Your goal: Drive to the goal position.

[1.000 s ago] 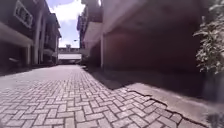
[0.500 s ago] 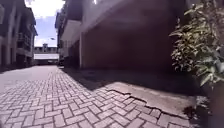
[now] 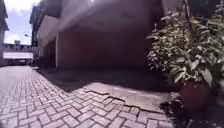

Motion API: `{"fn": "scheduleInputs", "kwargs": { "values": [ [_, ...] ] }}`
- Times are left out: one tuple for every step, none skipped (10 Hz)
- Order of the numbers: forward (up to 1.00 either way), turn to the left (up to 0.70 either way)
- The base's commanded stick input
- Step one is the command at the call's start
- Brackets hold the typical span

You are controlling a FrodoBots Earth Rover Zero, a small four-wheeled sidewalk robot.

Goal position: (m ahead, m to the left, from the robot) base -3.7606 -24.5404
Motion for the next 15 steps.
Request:
{"fn": "scheduleInputs", "kwargs": {
  "values": [
    [0.0,-0.7],
    [0.0,-0.7],
    [0.0,-0.7],
    [0.0,-0.7],
    [0.0,-0.7],
    [0.0,-0.7],
    [0.0,-0.7],
    [0.0,-0.7],
    [0.0,-0.7],
    [0.0,-0.7],
    [0.0,-0.7],
    [0.0,-0.7],
    [0.0,-0.7],
    [0.0,-0.7],
    [0.0,-0.7]
  ]
}}
